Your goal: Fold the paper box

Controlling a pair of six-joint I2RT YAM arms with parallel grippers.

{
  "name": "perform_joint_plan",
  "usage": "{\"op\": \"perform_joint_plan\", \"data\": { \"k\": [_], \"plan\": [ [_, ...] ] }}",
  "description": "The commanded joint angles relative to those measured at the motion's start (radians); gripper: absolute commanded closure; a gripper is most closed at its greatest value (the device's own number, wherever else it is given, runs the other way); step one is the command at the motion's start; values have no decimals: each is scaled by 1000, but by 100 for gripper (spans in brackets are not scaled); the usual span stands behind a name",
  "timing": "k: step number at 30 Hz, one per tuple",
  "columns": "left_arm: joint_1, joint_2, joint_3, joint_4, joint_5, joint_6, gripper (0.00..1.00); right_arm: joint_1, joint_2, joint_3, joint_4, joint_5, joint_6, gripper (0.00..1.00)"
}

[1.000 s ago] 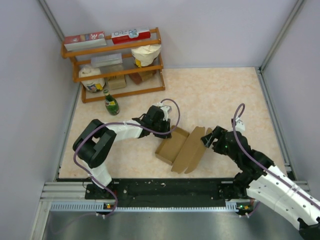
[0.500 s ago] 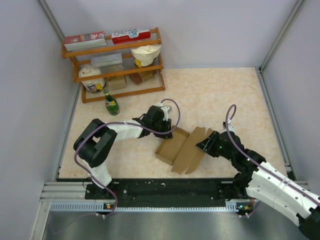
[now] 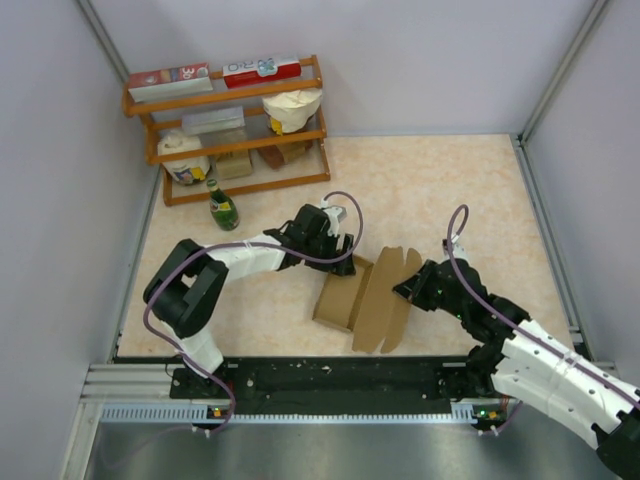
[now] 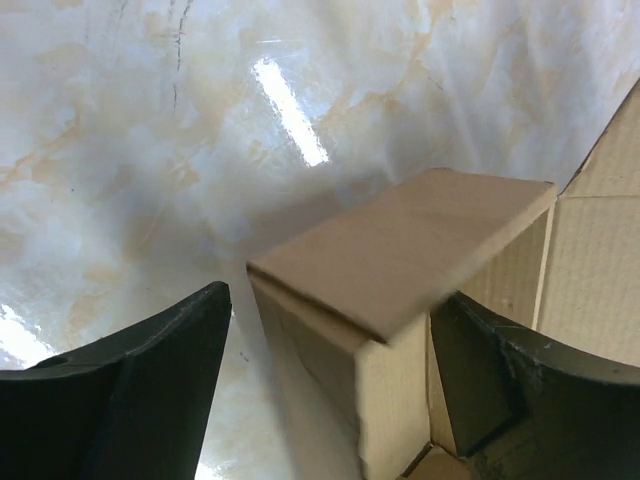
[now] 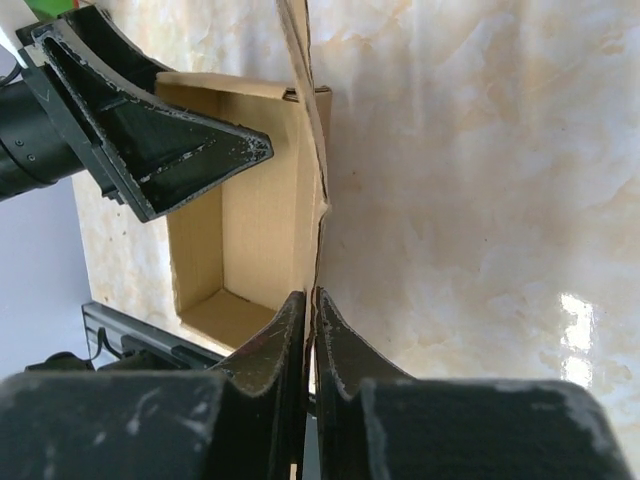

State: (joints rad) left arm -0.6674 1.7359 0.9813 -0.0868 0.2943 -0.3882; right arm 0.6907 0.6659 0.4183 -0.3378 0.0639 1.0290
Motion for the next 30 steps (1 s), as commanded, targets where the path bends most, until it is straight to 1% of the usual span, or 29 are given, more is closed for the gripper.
{"op": "perform_joint_plan", "data": {
  "k": [1,5,7,8,18,21,23,24,25,26,28,29,30],
  "plan": [
    [9,-73,43,-47,-14,26,14,-7,11,71,19,24,-41,96],
    [12,-93,63,-86,-35,46,9,-7,15,80,13,28,-46,97],
    [14,-93,69,-99,-49,57,2,-7,15,85,10,30,-47,97],
    [14,-95,69,-103,-52,58,2,-7,15,88,10,30,-50,97],
    [40,-173,69,-136,-67,69,1,-8,27,120,-33,37,-61,99],
    [51,-200,60,-123,-61,68,2,-7,38,135,-53,37,-72,100],
    [60,-213,40,-85,-46,63,2,-7,47,145,-69,40,-81,100],
    [64,-216,34,-71,-31,61,5,-7,54,149,-75,40,-81,100],
    [68,-217,22,-47,-17,60,11,-8,58,152,-79,42,-86,100],
    [74,-216,16,-25,-6,54,19,-8,64,155,-84,42,-92,100],
    [81,-208,4,5,12,49,52,-8,73,160,-90,43,-102,100],
    [86,-205,-1,18,12,45,73,-8,78,163,-92,43,-107,100],
    [88,-200,-4,27,11,43,89,-8,81,165,-93,43,-112,100]
  ]
}}
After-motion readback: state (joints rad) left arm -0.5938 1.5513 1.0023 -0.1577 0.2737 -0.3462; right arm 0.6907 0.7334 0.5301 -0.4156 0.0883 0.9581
